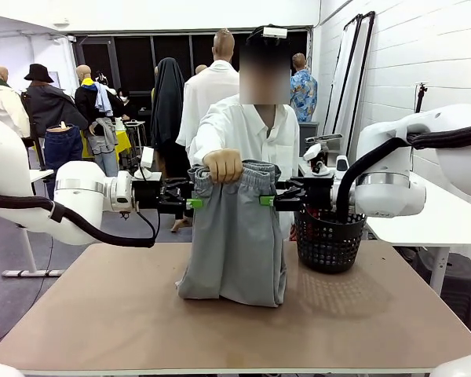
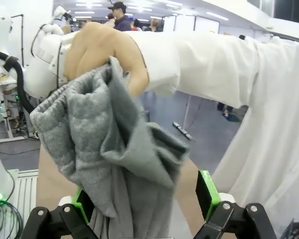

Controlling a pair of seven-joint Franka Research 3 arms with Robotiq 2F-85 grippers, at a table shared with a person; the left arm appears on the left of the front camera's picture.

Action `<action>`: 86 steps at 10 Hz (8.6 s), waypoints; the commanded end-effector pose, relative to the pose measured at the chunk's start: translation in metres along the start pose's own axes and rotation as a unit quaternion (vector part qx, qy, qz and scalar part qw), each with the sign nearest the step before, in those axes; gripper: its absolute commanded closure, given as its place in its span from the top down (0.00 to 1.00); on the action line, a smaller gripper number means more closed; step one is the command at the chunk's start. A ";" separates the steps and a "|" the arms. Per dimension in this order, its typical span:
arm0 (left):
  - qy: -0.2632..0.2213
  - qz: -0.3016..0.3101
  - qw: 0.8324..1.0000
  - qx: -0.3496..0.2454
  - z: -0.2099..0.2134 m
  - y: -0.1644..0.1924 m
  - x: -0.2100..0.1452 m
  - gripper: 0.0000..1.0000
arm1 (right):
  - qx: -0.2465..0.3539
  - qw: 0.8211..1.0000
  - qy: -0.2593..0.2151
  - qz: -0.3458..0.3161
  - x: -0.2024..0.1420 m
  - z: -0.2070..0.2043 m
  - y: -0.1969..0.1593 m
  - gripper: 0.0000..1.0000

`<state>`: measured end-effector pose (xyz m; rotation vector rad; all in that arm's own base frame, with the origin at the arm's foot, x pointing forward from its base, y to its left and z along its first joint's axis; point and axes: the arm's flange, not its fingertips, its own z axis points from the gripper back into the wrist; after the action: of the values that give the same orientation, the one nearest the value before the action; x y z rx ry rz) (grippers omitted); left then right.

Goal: Fold the training pants.
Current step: Release the ends of the Training pants and then grab the overlapped ends, then fold the Training pants in half.

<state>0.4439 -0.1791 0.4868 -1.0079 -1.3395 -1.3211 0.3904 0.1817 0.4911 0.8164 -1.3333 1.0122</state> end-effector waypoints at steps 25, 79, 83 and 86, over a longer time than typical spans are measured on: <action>0.006 0.029 0.999 -0.044 -0.051 -0.005 0.003 1.00 | 0.102 0.994 -0.020 -0.041 -0.011 -0.042 0.026 1.00; -0.012 0.081 0.996 -0.028 -0.080 0.005 -0.018 0.00 | 0.165 0.984 -0.030 -0.059 -0.028 -0.033 -0.037 0.00; -0.012 0.081 0.996 -0.028 -0.080 0.005 -0.018 0.00 | 0.165 0.984 -0.030 -0.059 -0.028 -0.033 -0.037 0.00; -0.003 0.070 0.997 -0.029 -0.073 0.013 -0.010 0.00 | 0.186 0.980 -0.024 -0.063 -0.022 -0.041 -0.044 0.00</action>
<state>0.4652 -0.2536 0.4663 -1.1270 -1.2132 -1.2438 0.4397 0.1957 0.4615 1.1593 -1.1584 1.1401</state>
